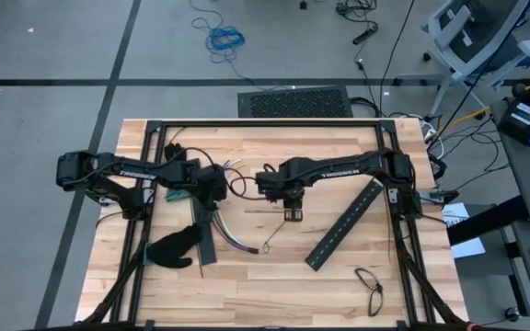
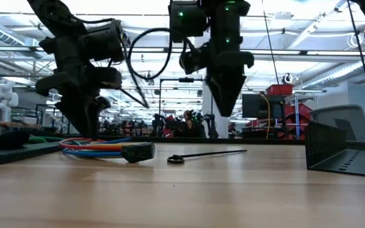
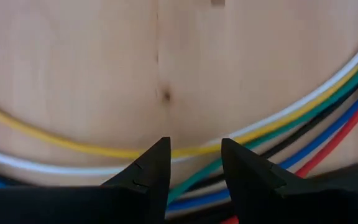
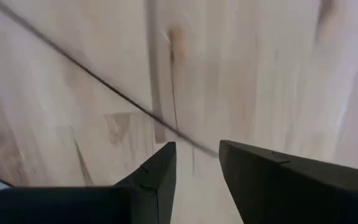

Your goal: Ziptie cables

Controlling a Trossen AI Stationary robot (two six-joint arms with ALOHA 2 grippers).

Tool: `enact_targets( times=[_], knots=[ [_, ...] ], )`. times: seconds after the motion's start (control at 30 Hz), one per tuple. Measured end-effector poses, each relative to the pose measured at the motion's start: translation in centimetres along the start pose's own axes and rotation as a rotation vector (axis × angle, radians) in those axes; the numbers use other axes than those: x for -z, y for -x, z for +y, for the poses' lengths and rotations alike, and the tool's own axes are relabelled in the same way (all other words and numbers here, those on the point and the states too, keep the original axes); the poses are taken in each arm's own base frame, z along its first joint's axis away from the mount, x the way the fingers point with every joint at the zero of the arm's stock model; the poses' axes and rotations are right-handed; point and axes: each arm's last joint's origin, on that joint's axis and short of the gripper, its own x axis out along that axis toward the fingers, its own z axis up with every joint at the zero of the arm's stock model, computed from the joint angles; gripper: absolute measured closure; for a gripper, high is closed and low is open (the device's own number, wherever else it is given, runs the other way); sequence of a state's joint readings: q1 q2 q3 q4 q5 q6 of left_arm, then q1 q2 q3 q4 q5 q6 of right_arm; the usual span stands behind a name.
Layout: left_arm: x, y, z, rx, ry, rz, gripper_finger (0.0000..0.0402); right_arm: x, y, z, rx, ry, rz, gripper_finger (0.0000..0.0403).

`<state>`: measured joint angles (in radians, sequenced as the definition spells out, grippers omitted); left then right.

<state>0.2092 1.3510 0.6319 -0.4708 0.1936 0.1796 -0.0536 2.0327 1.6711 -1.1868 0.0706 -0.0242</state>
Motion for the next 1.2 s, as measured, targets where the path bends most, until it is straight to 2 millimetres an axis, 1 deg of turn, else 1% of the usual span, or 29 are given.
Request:
enact_targets(
  times=[0.1, 0.27, 0.37, 0.5, 0.63, 0.8, 0.87, 0.97, 1.0, 1.13, 1.2],
  knots=[
    [0.2, 0.0, 0.0, 0.003, 0.017, 0.018, 0.0263, 0.1, -0.7, -0.8, -0.028, 0.122, 0.001, 0.0282],
    [0.2, 0.0, 0.0, 0.003, 0.04, 0.02, 0.0263, 1.3, -3.2, -1.3, -0.132, 0.268, 0.037, 0.0282],
    [0.1, 0.0, 0.0, -0.006, 0.072, 0.015, 0.0263, 2.1, -4.5, -1.3, -0.169, 0.304, 0.044, 0.0282],
    [0.1, 0.0, 0.1, -0.034, 0.125, 0.009, 0.0263, 2.1, -5.2, -1.3, -0.157, 0.321, -0.012, 0.0282],
    [0.0, 0.0, 0.2, -0.055, 0.171, 0.005, 0.0263, 2.3, -6.5, -1.1, -0.174, 0.349, -0.053, 0.0282],
    [0.1, 0.0, 0.3, -0.101, 0.201, 0.008, 0.0263, 3.3, -8.3, -0.9, -0.185, 0.355, -0.079, 0.0284],
    [0.1, 0.0, 0.4, -0.135, 0.201, 0.011, 0.0263, 3.7, -9.1, -0.8, -0.169, 0.345, -0.097, 0.0303],
    [0.1, 0.0, 0.5, -0.177, 0.203, 0.014, 0.0263, 4.3, -10.2, -0.7, -0.164, 0.31, -0.125, 0.0376],
    [0.1, 0.0, 0.5, -0.178, 0.212, 0.016, 0.0263, 4.5, -10.4, -0.7, -0.177, 0.299, -0.128, 0.0387],
    [0.1, 0.1, 0.5, -0.181, 0.255, 0.01, 0.0263, 4.8, -10.7, -0.6, -0.194, 0.286, -0.124, 0.04],
    [0.1, 0.0, 0.5, -0.178, 0.276, 0.008, 0.0263, 4.6, -10.1, -1.0, -0.213, 0.249, -0.126, 0.0401]
  ],
)
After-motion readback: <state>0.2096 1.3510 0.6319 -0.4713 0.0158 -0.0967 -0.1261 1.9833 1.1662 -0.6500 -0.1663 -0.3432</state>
